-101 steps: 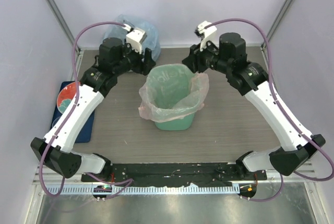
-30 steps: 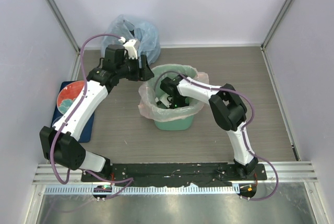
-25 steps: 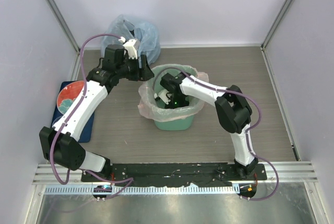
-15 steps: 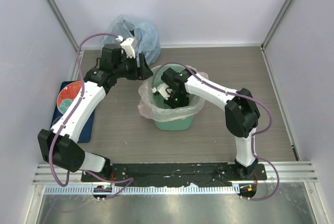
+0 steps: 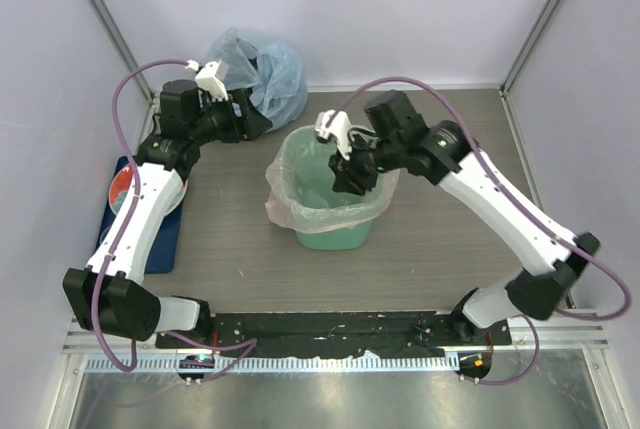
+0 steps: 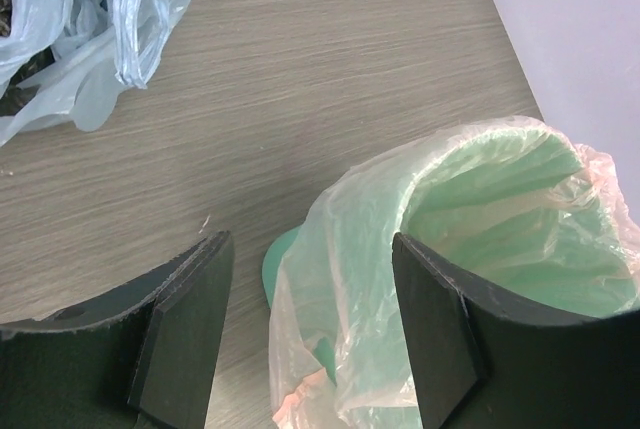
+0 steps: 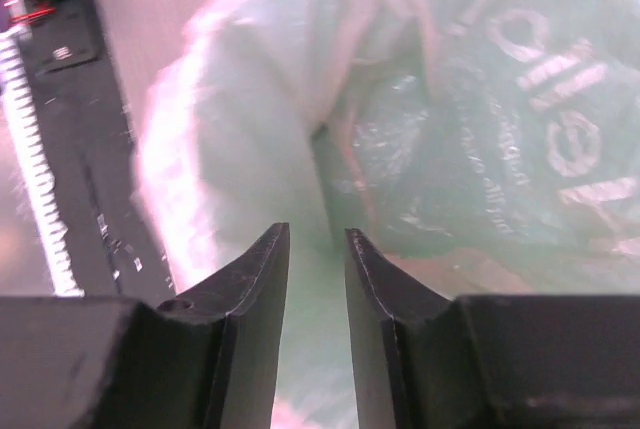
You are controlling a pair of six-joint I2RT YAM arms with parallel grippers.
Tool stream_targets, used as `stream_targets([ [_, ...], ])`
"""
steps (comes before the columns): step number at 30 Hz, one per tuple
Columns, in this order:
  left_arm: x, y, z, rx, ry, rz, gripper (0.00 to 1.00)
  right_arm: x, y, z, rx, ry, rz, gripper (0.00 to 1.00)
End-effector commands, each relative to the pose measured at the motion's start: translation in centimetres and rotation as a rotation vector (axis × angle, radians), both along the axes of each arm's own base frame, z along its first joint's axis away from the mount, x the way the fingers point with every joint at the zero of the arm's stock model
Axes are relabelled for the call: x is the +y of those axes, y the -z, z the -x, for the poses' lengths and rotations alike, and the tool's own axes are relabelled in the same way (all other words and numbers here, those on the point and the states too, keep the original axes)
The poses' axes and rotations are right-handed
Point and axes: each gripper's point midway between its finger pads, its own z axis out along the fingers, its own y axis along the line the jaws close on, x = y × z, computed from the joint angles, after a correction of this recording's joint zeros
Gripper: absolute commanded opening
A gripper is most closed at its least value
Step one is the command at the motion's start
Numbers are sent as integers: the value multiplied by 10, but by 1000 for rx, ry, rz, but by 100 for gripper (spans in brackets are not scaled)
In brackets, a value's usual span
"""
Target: Put the trash bags into the trash bin
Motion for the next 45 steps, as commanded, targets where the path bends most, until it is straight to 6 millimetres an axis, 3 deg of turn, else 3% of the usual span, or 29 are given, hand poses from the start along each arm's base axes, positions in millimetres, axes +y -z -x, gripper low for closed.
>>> stream_targets([
  [1,3,-10,1,-37,11,43,68,-19,-22,83,-45,-359,-128,31],
  [5,4,-6,5,-33,15,40,68,-52,20,121,-139,-525,-17,18],
  [7,4,-4,8,-30,18,43,68,-56,28,126,-187,-545,1,11],
  [8,4,-4,10,-28,17,45,68,-63,43,124,-206,-515,45,9],
  [9,4,-4,11,-29,20,48,68,-52,41,118,-262,-493,23,8],
  [11,4,-3,16,-32,27,47,68,-51,59,107,-268,-401,53,4],
  [12,4,-3,18,-31,28,44,68,-45,52,87,-347,-328,42,3],
  [14,5,-2,24,-35,37,29,68,-44,62,73,-361,-234,39,1],
  [15,5,-2,26,-37,43,23,68,-42,51,54,-443,-151,13,2],
  [16,5,-1,28,-32,46,18,68,-45,64,49,-449,-122,33,1],
  [18,5,-2,31,-44,71,3,68,-48,62,31,-533,-42,35,1],
  [19,4,-5,32,-52,85,-7,68,-65,75,16,-556,35,101,1],
  [21,2,-7,32,-77,128,-40,68,-76,73,-3,-585,118,97,1],
  [22,2,-13,32,-93,139,-53,68,-97,76,-22,-579,205,119,1],
  [25,1,-15,22,-108,187,-110,68,-122,76,-45,-583,318,127,1],
  [27,2,-6,7,-105,198,-159,67,-148,77,-61,-585,406,141,1],
  [29,3,-19,-7,-140,199,-187,67,-172,87,-70,-572,477,156,1],
  [30,2,-8,-19,-111,201,-200,66,-177,87,-74,-574,500,149,1],
  [31,4,-18,-29,-145,195,-223,66,-182,92,-75,-559,514,146,1],
  [33,6,-2,-53,-109,181,-254,65,-186,90,-72,-536,521,93,1],
  [36,7,-16,-83,-171,182,-313,63,-192,95,-57,-465,529,74,1],
  [37,5,9,-100,-128,193,-330,61,-191,92,-53,-424,553,39,1],
  [39,-3,16,-113,-148,263,-340,57,-190,101,-38,-301,552,9,1],
  [40,-13,37,-120,-119,323,-330,56,-188,98,-35,-249,587,-31,1],
  [42,-31,39,-112,-116,445,-256,52,-188,106,-28,-142,621,-32,1],
  [43,-38,49,-111,-84,472,-232,49,-192,100,-30,-108,662,-52,1],
  [44,-46,47,-100,-80,535,-187,45,-195,105,-23,-50,678,-36,1],
  [45,-49,59,-87,-29,561,-172,44,-191,98,-22,-11,660,-68,1],
])
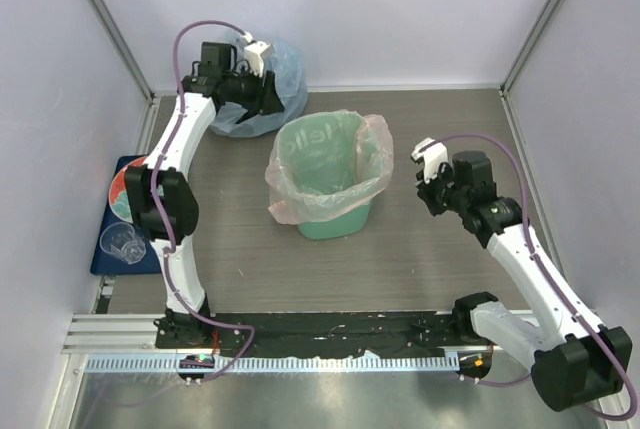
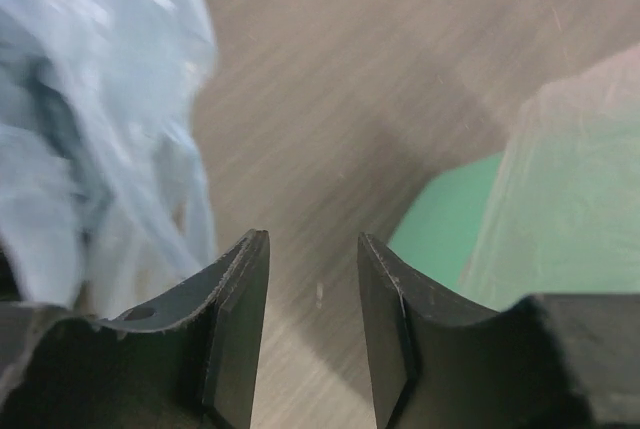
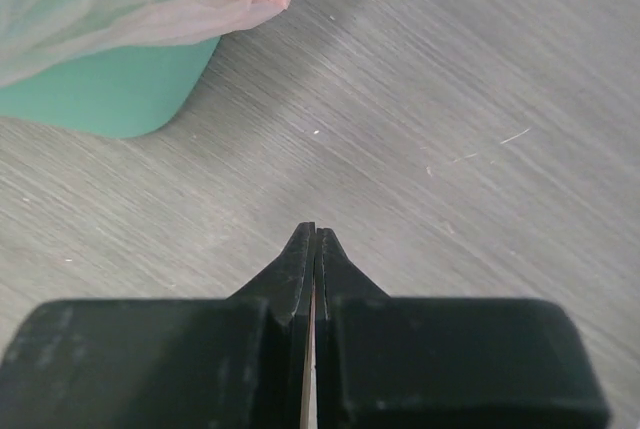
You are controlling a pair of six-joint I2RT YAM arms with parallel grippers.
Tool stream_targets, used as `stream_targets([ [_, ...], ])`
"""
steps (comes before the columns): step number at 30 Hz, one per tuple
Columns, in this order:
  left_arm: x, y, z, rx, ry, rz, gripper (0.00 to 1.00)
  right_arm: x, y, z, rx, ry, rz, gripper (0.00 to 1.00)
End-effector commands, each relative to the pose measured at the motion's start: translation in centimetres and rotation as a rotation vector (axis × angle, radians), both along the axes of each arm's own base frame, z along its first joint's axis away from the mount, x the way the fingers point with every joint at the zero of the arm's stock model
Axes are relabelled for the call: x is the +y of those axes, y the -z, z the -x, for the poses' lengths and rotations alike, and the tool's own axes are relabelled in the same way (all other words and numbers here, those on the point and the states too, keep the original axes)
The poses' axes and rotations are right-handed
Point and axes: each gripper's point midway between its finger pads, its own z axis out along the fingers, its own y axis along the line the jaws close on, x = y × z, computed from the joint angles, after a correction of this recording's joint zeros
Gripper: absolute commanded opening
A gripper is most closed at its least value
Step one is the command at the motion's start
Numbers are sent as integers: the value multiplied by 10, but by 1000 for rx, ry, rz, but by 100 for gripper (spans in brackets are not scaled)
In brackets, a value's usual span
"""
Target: Put the trash bags into the trash bin
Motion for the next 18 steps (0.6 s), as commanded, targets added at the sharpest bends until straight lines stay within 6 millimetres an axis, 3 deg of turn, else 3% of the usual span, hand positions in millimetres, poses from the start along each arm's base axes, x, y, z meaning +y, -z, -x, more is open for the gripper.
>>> stream_targets([
  [1,-26,3,48,88,215,79,43,6,-17,17,186,46,-200,1],
  [2,-26,-9,63,62,232,87,43,8,-15,29,251,35,-229,1],
  [3,-27,8,81,97,255,96,43,11,-22,31,265,28,-263,1],
  [4,-27,8,92,96,260,99,42,17,-24,36,298,10,-304,1],
  [5,-24,-11,108,49,259,104,41,21,-24,40,336,26,-336,1],
  [6,-22,5,123,83,254,99,41,23,-26,41,343,21,-348,1],
  [7,-19,6,134,89,253,98,40,28,-23,43,377,-3,-360,1],
  [8,-16,-12,151,38,251,101,40,28,-21,41,394,9,-364,1],
  [9,-17,1,171,80,273,116,40,29,-24,39,403,7,-371,1],
  [12,-18,-5,208,43,289,119,40,46,-23,44,539,-40,-445,1],
  [15,-14,2,220,72,241,124,43,64,-17,47,791,58,-609,1],
  [18,-3,15,215,82,153,90,50,80,-2,58,1015,149,-765,1],
])
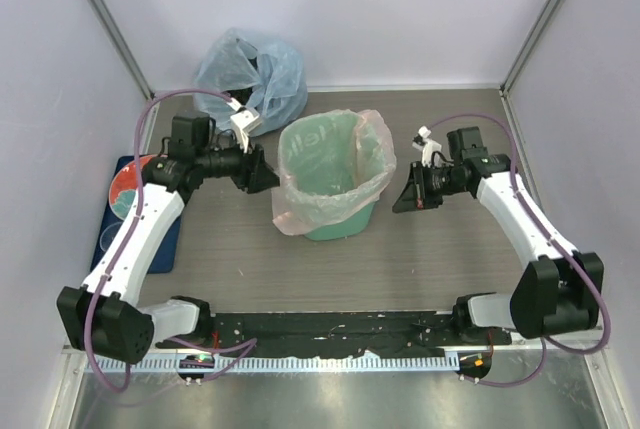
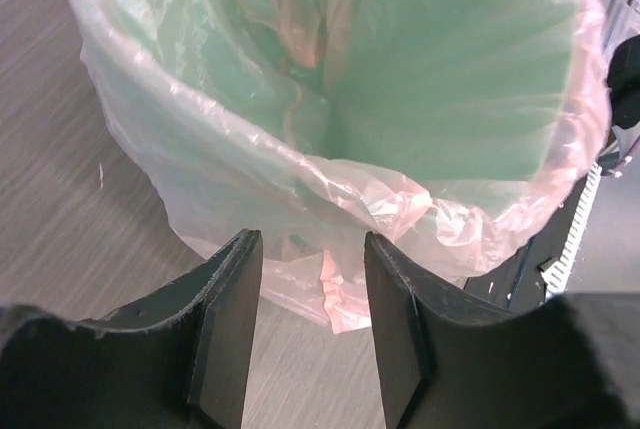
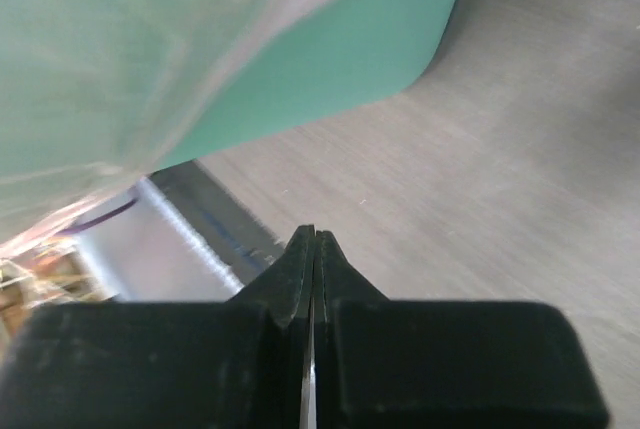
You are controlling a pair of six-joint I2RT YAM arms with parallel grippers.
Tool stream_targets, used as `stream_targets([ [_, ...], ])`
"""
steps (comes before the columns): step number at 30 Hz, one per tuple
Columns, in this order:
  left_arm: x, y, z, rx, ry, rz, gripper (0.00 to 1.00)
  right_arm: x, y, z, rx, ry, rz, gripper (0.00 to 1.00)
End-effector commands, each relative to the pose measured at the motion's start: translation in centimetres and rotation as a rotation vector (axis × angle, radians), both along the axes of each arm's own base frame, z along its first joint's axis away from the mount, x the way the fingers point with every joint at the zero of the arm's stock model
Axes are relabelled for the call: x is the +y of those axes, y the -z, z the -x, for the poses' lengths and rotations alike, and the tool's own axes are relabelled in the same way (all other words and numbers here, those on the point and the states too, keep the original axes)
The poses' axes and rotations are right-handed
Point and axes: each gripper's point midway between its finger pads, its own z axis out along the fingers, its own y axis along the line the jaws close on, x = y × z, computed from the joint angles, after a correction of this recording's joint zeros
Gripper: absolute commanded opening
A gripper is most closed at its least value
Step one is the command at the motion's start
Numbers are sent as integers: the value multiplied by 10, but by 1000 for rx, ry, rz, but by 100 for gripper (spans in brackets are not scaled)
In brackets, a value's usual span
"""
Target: Put the trash bags into the trash bin
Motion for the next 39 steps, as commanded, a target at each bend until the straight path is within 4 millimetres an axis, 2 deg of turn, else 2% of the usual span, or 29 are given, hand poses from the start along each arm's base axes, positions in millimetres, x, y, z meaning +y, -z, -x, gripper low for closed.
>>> stream_targets([
  [1,11,22,-11,42,-121,-25,54,33,-5,25,414,159,-277,1],
  [2,18,25,-20,19,-177,-41,56,37,-7,13,363,174,-323,1],
  [4,25,21,-28,-5,-233,-34,59,44,-5,15,410,277,-406,1],
  [5,32,19,-37,-35,-282,-42,59,49,-9,6,331,259,-431,1],
  [6,35,16,-40,-32,-311,-32,60,60,-2,12,347,228,-418,1],
  [7,38,15,-44,-44,-328,-35,60,68,-7,8,334,217,-457,1],
  [9,45,8,-57,-110,-341,-63,62,74,-1,4,330,229,-463,1],
  [10,48,11,-67,-113,-350,-85,62,75,-1,-4,298,231,-465,1],
  [11,50,-3,-78,-160,-363,-90,62,74,0,-10,284,241,-465,1],
  [12,58,-7,-91,-195,-396,-123,62,74,-3,-20,251,249,-462,1],
  [13,60,-11,-104,-221,-414,-133,61,69,8,-31,243,289,-432,1],
  [15,68,-15,-139,-259,-461,-165,61,61,12,-49,195,325,-400,1],
  [17,66,-14,-174,-269,-462,-158,61,46,29,-71,173,407,-344,1],
  [19,58,-14,-194,-262,-444,-134,61,37,24,-95,123,448,-332,1],
  [20,52,-29,-207,-283,-427,-107,61,30,28,-106,121,472,-328,1],
  [21,45,-9,-220,-234,-401,-103,61,28,18,-118,76,470,-329,1],
  [22,36,-5,-224,-196,-376,-69,61,27,16,-124,62,467,-326,1],
  [23,27,-15,-229,-201,-338,-30,60,28,17,-128,61,460,-325,1],
  [24,19,1,-234,-157,-299,-10,59,28,10,-136,40,454,-333,1],
  [27,-6,3,-219,-105,-185,49,53,32,4,-141,40,439,-348,1],
  [28,-15,14,-204,-77,-131,50,52,30,5,-139,42,434,-334,1],
  [30,-21,16,-182,-69,-73,59,50,17,4,-139,20,446,-308,1],
  [31,-23,19,-161,-51,-49,59,49,10,10,-135,24,444,-277,1],
  [33,-27,20,-137,-41,-5,68,47,-9,15,-138,22,471,-247,1],
  [34,-27,20,-114,-30,12,70,47,-16,23,-133,31,454,-208,1],
  [36,-28,15,-88,-30,53,85,47,-30,23,-138,3,444,-166,1],
  [37,-32,26,-67,7,84,78,47,-39,31,-135,31,453,-138,1],
  [38,-32,12,-51,-30,99,80,46,-43,31,-137,10,428,-120,1],
  [39,-33,10,-40,-48,128,75,46,-45,34,-134,30,419,-107,1],
])
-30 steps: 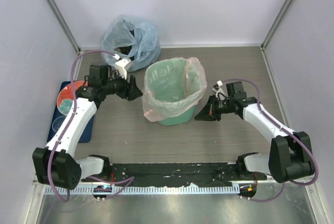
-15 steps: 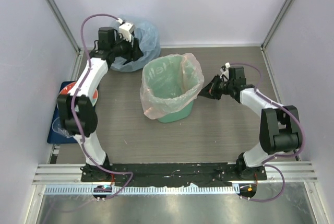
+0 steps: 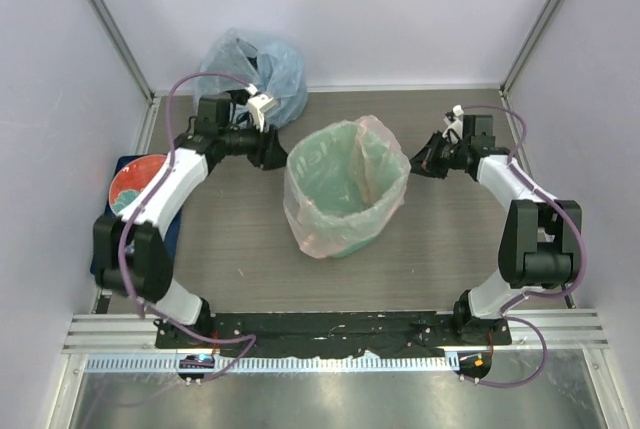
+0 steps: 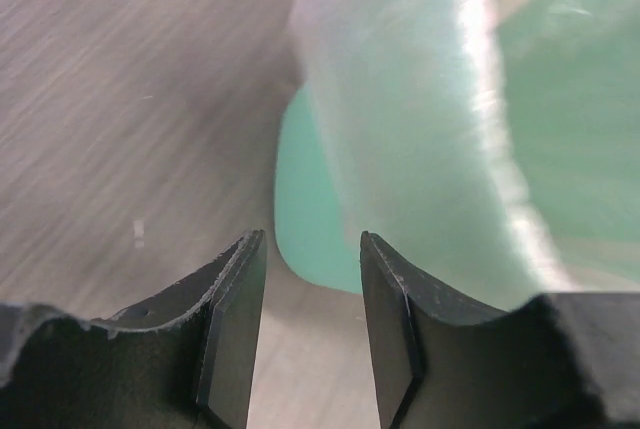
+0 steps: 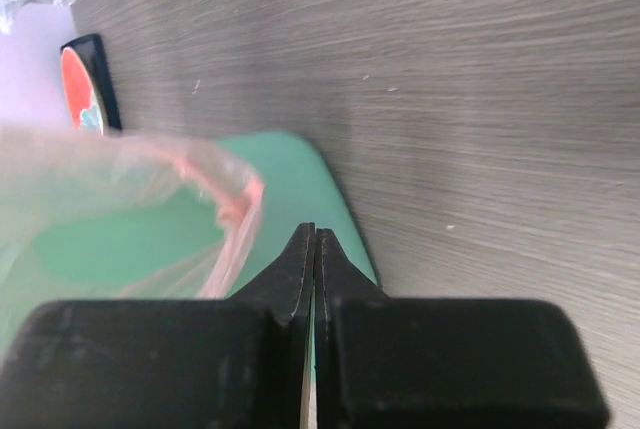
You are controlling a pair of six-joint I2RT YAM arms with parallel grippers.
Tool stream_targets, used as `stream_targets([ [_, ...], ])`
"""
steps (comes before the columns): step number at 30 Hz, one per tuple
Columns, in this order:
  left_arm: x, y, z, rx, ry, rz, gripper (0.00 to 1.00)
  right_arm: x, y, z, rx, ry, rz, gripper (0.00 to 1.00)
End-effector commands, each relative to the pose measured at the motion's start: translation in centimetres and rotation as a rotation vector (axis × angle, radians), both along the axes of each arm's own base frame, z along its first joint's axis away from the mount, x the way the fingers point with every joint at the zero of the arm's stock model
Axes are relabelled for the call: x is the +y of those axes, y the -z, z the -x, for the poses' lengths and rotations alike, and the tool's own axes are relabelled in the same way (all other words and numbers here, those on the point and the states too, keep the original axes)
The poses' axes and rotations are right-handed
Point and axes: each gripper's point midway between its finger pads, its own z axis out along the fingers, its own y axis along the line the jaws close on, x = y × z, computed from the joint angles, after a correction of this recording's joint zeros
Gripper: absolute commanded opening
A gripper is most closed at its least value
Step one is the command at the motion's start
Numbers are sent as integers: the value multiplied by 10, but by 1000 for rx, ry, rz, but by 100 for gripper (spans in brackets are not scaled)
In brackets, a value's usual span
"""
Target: Put the trash bags into the trash bin
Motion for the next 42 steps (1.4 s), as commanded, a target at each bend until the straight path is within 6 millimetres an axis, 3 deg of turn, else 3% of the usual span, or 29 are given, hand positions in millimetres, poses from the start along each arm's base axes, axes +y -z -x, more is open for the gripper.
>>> stream_targets([
  [1,-15,-43,74,-83,182,53,46,-23,0,-5,-32,-77,109,1],
  [2,-13,-52,84,-100,186,50,47,-25,-3,-10,-55,-96,127,1],
  [5,5,-39,96,-40,138,-45,49,-24,-7,-14,-52,-129,123,1],
  [6,12,-38,97,-42,121,-77,52,-23,-7,-13,-49,-146,124,1],
  [8,38,-45,80,-82,19,-160,55,-23,-14,-16,-70,-160,127,2],
  [9,45,-69,70,-149,-6,-172,58,-22,-16,-15,-79,-176,132,4],
  [11,49,-100,57,-294,18,-224,61,-22,-24,-16,-102,-188,139,6],
  [12,46,-131,49,-359,25,-237,62,-23,-25,-15,-101,-189,141,9],
  [14,25,-148,48,-423,113,-307,61,-23,-30,-15,-118,-193,149,11],
  [15,17,-171,63,-441,156,-328,59,-23,-35,-14,-132,-194,153,15],
  [16,-13,-155,66,-396,253,-356,59,-23,-38,-13,-137,-196,152,18],
  [18,-28,-150,84,-340,320,-412,54,-22,-45,-13,-153,-198,146,26],
  [19,-49,-134,97,-295,399,-427,53,-21,-50,-12,-165,-199,146,28],
  [24,-85,-65,130,-232,568,-568,38,-18,-73,-10,-213,-201,132,36],
  [29,-100,-12,136,-178,645,-694,30,-4,-97,16,-201,-256,33,43],
  [34,-107,17,129,-138,637,-766,28,-1,-95,52,-130,-281,-39,47],
  [36,-105,35,127,-97,647,-810,27,-4,-96,59,-130,-277,-42,46],
  [42,-92,77,125,-39,702,-952,24,-16,-94,53,-122,-251,-47,47],
])
